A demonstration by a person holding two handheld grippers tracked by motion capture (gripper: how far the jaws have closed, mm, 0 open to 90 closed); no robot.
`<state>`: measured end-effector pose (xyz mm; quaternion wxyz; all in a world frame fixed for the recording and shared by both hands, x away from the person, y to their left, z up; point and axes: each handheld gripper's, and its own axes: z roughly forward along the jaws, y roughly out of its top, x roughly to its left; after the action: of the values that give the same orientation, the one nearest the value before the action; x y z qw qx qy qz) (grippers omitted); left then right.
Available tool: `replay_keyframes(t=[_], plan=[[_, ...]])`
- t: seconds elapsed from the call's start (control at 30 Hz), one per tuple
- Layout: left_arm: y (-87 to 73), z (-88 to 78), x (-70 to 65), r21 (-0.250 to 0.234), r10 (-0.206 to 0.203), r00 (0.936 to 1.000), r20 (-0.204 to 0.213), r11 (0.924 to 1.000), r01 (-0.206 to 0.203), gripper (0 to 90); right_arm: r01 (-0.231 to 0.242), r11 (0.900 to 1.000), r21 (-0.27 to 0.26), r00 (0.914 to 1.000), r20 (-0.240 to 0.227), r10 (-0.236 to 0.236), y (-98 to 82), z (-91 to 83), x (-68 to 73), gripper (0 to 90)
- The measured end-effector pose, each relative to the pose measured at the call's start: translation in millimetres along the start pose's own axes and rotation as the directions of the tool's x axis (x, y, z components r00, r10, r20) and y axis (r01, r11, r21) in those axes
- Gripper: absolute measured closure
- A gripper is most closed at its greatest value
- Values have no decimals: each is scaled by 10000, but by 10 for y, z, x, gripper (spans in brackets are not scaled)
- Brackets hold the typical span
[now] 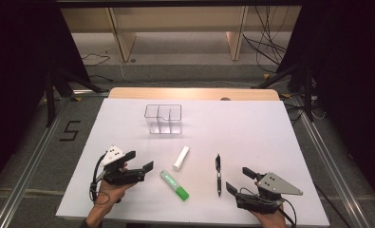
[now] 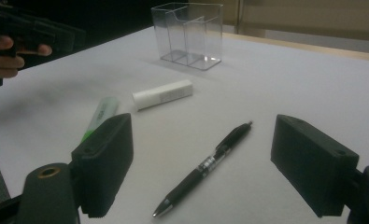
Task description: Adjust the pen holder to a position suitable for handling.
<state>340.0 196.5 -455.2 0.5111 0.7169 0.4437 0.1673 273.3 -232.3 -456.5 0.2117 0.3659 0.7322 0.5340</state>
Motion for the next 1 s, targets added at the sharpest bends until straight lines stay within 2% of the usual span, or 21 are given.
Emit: replay_keyframes(t=[0.03,0.2,0.37,0.47,0.53,0.6,0.73,0.8,0.83,0.87,0.9,0.97,1.0], plan=[[47,16,48,-33,-92,9998,-162,10000,91,136,27,10000,63,10000,-1,-27,-5,-2,6,220],[147,80,139,-67,-100,9994,-327,9999,98,138,111,9999,63,9999,49,-111,-6,-3,11,221],[211,179,286,236,-129,9975,-694,9996,146,144,118,9998,145,9999,48,-118,-13,15,11,223],[240,233,383,332,-322,9946,-985,9988,356,153,184,9997,156,9998,24,-184,-11,17,21,223],[270,276,466,386,-556,9886,-1396,9974,616,156,169,9997,172,9999,17,-169,-11,10,23,223],[305,320,543,410,-761,9842,-1596,9957,837,156,168,9997,182,9999,25,-169,-12,11,22,223],[399,407,691,393,-931,9743,-2050,9939,1032,196,188,9997,180,9998,36,-189,-11,11,24,224],[439,446,748,396,-1039,9704,-2181,9926,1152,264,202,9996,208,9998,42,-202,-12,15,23,224],[461,467,776,422,-1102,9671,-2292,9915,1230,264,202,9996,208,9998,42,-202,-12,15,23,224],[487,495,806,427,-1202,9629,-2415,9900,1343,301,201,9996,214,9998,41,-202,-12,16,22,225],[506,516,830,455,-1238,9604,-2495,9892,1393,386,166,9996,209,9998,48,-167,-14,20,18,226],[542,563,879,408,-1376,9533,-2687,9872,1539,493,169,9996,233,9998,42,-170,-17,21,15,227],[558,589,908,415,-1461,9515,-2706,9857,1632,493,169,9996,233,9998,42,-170,-17,21,15,227]])
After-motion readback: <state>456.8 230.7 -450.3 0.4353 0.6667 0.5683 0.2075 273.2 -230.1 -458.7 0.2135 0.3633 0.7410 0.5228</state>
